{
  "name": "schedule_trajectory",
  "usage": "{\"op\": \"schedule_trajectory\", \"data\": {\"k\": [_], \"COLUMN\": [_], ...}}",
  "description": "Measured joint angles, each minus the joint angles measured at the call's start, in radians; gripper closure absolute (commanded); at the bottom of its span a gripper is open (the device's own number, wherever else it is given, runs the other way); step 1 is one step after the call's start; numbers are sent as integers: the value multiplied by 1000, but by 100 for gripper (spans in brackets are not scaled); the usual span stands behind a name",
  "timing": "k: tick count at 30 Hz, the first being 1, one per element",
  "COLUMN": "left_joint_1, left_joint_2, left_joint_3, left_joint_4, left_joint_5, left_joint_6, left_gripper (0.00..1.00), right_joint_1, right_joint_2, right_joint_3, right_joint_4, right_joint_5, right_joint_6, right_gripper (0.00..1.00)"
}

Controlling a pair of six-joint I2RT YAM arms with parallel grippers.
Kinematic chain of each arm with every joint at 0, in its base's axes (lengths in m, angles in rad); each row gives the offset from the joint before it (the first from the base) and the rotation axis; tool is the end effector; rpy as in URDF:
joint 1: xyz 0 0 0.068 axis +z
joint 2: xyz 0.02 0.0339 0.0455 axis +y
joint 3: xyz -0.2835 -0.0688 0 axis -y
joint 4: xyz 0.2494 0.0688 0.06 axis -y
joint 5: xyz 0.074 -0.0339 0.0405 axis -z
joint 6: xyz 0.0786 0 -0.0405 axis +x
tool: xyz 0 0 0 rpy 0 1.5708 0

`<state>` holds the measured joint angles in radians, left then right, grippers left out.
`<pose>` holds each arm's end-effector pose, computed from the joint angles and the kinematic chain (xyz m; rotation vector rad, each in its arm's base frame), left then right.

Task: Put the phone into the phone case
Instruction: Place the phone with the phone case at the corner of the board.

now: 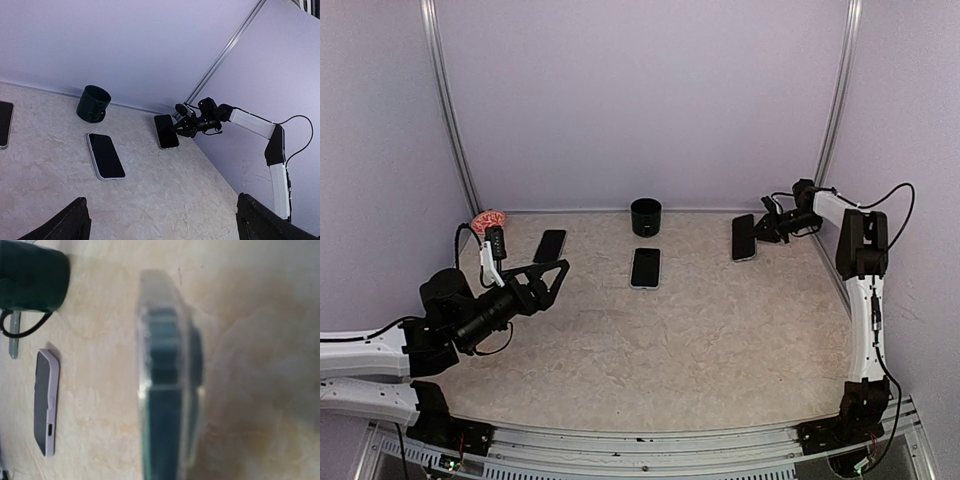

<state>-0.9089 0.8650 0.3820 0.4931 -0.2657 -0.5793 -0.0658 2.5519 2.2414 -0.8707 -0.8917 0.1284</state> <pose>0.1605 -0.1724 0.2681 0.0503 1.6431 -0.9544 0.5611 0.0243 0.1380 0.0078 2.5383 1.2228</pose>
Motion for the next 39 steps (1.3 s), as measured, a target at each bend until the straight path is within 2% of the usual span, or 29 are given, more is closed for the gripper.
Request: {"op": "schedule_trajectory", "data": {"k": [8, 11, 22, 36, 39], "left_joint_1": [0, 0, 0, 0, 0], "left_joint_2": [20, 24, 44, 52, 52], "left_joint_3": [0, 0, 0, 0, 0], "left_joint_4": [13, 16, 17, 38, 38], "left_joint_5": [3, 5, 14, 16, 16], "left_joint_6": [-15, -19, -23, -19, -18], "left_gripper": [1, 1, 1, 1, 1], "right_joint_1": [-12, -18, -32, -45, -45], "right_joint_2": [31, 41, 37, -24, -24], "right_joint_3": [19, 23, -18, -196, -195], "right_joint_4": [3, 8, 40, 116, 115], "right_joint_5": [0, 5, -85, -195, -192], "right_joint_6": [14, 22, 24, 28, 27], "right_gripper": [82, 89, 100, 100, 92]}}
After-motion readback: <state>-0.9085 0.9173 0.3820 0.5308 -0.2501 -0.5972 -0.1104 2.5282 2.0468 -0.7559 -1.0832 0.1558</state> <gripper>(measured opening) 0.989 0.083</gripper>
